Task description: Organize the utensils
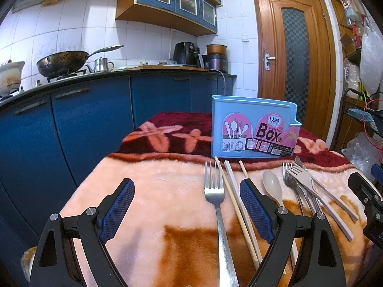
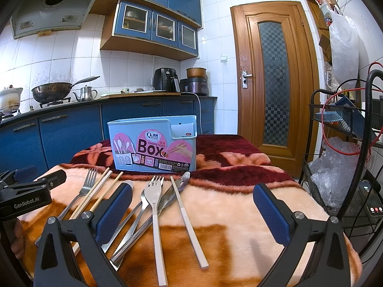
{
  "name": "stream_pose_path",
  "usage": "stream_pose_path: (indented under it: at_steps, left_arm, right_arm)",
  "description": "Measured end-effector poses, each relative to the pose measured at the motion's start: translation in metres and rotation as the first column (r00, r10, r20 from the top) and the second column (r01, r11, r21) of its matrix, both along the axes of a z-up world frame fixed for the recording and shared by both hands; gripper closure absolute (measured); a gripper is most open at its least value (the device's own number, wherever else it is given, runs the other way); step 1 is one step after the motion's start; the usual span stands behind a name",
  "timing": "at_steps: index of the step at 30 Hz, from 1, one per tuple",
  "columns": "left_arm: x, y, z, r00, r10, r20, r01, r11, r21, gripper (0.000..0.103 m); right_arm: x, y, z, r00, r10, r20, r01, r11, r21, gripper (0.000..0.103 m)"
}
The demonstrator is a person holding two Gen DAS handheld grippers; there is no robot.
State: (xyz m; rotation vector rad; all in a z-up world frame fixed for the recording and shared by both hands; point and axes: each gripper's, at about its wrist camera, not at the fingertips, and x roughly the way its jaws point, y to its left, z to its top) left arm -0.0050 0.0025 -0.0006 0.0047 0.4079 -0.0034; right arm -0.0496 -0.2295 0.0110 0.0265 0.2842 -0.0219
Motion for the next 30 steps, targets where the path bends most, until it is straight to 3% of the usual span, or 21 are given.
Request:
stream_pose_path:
  at_steps: [9, 13, 18, 22, 27, 30]
  left_arm:
    - [0.002, 0.007, 0.005, 1.000, 0.000, -0.006, 0.000, 1.000, -0.016, 0.013]
    - [0.004, 0.008, 0.006, 1.000, -0.015, -0.014, 0.014, 0.999, -0.032, 0.013]
    - [0.017, 0.012, 0.004, 0.994, -0.045, -0.103, 0.038, 0.997, -0.067, 0.013]
    - [0.031, 0.016, 0.005, 0.978, -0.081, -0.194, 0.063, 0.993, -0.097, 0.013]
    - [0.046, 0.010, 0.004, 0.954, -0.085, -0.288, 0.080, 0.996, -0.030, 0.013]
    - [0.056, 0.004, 0.000, 0.926, -0.102, -0.364, 0.108, 0.994, -0.003, 0.013]
  right_arm:
    - [0.004, -0.001, -0.001, 0.999, 0.013, -0.029, -0.013, 1.000, 0.017, 0.000]
    - [0.014, -0.005, 0.000, 0.995, 0.038, -0.091, -0.035, 0.999, 0.033, 0.000]
    - [0.025, -0.011, 0.004, 0.973, 0.114, -0.199, -0.099, 0.991, 0.085, 0.000]
    - [0.031, -0.009, 0.009, 0.954, 0.136, -0.265, -0.127, 0.991, 0.050, 0.000]
    - [0.043, -0.007, 0.017, 0.921, 0.145, -0.362, -0.167, 0.985, -0.031, 0.000]
    - [0.053, -0.009, 0.018, 0.896, 0.137, -0.423, -0.175, 0.983, -0.054, 0.000]
